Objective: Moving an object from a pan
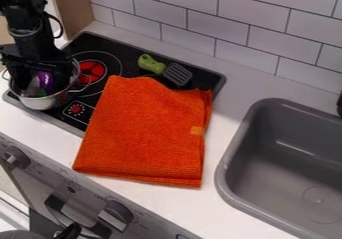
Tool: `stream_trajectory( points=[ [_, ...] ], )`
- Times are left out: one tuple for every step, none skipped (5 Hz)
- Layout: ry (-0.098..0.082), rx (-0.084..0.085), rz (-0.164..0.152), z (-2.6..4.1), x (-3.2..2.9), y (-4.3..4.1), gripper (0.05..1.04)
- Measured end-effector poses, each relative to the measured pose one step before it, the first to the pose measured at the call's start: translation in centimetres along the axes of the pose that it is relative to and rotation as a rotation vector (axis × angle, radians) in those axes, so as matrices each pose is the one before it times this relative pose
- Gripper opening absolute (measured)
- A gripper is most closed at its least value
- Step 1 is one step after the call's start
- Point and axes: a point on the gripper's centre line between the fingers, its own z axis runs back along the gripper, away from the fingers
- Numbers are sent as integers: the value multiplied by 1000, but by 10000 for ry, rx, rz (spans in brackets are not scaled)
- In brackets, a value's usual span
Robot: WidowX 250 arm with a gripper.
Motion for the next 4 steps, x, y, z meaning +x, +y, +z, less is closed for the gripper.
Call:
stream_trajectory(
  points=[
    [300, -224, -84, -592, -403, -392, 967],
    [140, -342, 143, -269, 119, -91, 869],
    [202, -277, -162, -114, 71, 8, 719],
    [122, -81, -34, 16, -33, 166, 573]
  ],
)
